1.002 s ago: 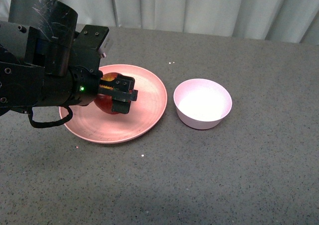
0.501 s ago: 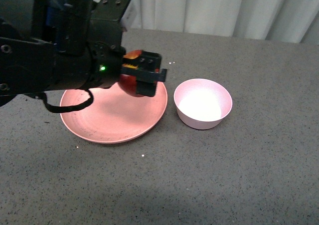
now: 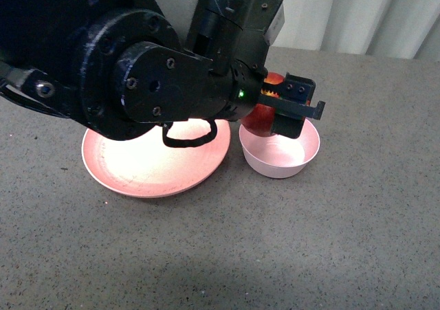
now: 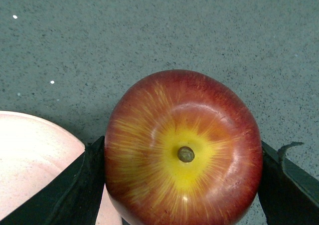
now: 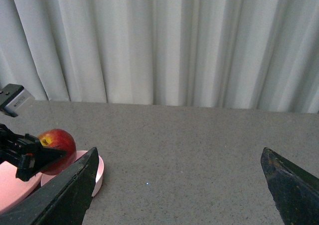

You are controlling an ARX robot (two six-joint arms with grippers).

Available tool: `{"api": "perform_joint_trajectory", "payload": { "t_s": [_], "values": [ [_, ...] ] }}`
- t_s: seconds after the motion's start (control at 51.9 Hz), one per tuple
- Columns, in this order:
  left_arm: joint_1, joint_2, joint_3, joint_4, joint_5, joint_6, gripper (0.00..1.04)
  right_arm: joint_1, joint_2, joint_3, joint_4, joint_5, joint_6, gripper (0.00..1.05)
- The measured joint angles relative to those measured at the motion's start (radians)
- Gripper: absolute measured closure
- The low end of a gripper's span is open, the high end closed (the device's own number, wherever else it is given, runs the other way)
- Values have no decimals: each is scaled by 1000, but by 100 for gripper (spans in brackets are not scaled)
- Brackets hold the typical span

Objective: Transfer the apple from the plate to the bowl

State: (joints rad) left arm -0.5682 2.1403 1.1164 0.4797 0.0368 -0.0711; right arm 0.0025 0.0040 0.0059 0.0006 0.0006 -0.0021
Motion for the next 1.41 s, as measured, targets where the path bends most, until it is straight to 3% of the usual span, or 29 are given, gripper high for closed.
{"api": "perform_joint_trajectory", "payload": {
  "t_s": [0.848,0.983,1.407],
  "values": [
    [-32,148,103,-71,17,86,30,0,0,0,0,0,0,9],
    [-34,142,97,-17,-30,89,6,0,0,0,0,0,0,9],
    [-3,-156,-174,176,-77,35,7,0,0,0,0,0,0,9]
  ]
}}
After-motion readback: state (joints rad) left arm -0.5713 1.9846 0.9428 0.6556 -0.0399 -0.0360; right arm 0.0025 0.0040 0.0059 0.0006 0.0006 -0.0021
